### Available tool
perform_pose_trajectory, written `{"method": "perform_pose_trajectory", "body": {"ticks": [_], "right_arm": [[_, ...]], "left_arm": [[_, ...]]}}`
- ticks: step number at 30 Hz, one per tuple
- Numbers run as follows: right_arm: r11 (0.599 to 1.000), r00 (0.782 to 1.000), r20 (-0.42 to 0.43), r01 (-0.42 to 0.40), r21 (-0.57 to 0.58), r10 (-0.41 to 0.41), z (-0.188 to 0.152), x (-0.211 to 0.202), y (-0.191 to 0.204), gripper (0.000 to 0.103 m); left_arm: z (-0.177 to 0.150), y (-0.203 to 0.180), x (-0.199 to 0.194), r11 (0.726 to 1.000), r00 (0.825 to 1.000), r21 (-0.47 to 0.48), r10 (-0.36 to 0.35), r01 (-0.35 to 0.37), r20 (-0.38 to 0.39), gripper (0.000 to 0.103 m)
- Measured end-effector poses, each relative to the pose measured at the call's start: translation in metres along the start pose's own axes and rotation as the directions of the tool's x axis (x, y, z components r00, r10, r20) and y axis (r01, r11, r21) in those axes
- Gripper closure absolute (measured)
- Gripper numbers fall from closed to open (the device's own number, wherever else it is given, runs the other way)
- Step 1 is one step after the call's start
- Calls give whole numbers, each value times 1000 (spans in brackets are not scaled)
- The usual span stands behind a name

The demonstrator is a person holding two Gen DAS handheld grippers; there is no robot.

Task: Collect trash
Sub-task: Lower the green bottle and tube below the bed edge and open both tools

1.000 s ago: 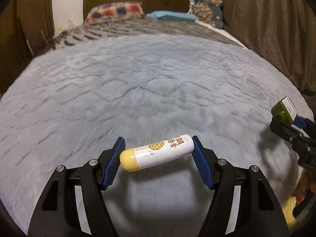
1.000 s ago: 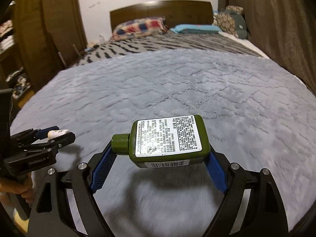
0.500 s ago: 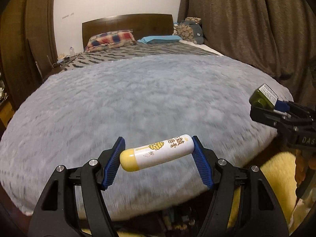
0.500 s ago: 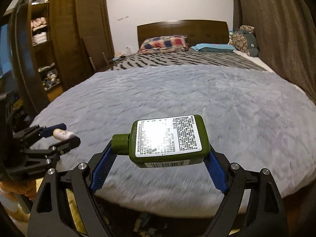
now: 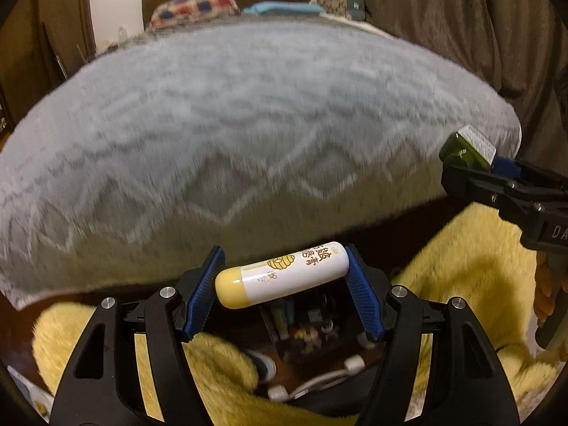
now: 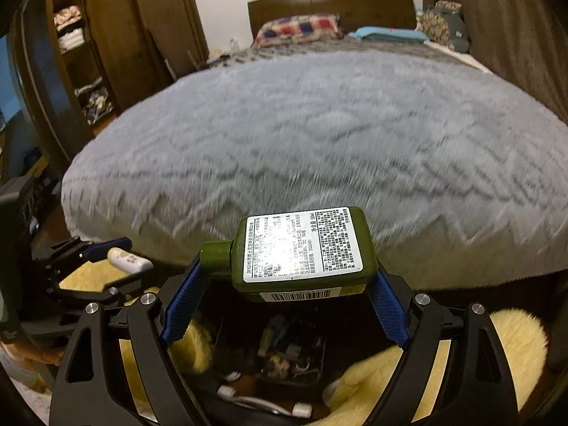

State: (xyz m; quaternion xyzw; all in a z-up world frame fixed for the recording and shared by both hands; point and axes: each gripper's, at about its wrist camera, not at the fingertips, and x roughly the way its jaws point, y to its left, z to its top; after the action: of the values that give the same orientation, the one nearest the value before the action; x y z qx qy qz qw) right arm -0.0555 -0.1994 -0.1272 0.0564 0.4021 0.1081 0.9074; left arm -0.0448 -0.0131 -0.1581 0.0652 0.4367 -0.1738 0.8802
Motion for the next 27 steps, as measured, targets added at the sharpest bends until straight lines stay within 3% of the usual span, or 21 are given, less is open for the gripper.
{"method": "perform_pose_trajectory", "body": {"ticks": [6, 13, 22, 27], "right_arm": [[1000, 993, -119, -14, 13, 15, -21, 28, 4, 17], [998, 962, -272, -19, 68, 37, -46, 74, -3, 17], [993, 955, -288, -34, 115, 66, -46, 89, -11, 17], [991, 955, -285, -44, 126, 79, -43, 90, -12, 15]], "left_arm": [[-22, -3, 31, 999, 991, -21, -27, 24, -132, 38], [-38, -4, 69, 997, 964, -50, -76, 65, -254, 38], [-46, 6, 90, 992, 946, -89, -108, 84, -306, 37], [-44, 6, 99, 991, 945, -97, -122, 96, -303, 23]]}}
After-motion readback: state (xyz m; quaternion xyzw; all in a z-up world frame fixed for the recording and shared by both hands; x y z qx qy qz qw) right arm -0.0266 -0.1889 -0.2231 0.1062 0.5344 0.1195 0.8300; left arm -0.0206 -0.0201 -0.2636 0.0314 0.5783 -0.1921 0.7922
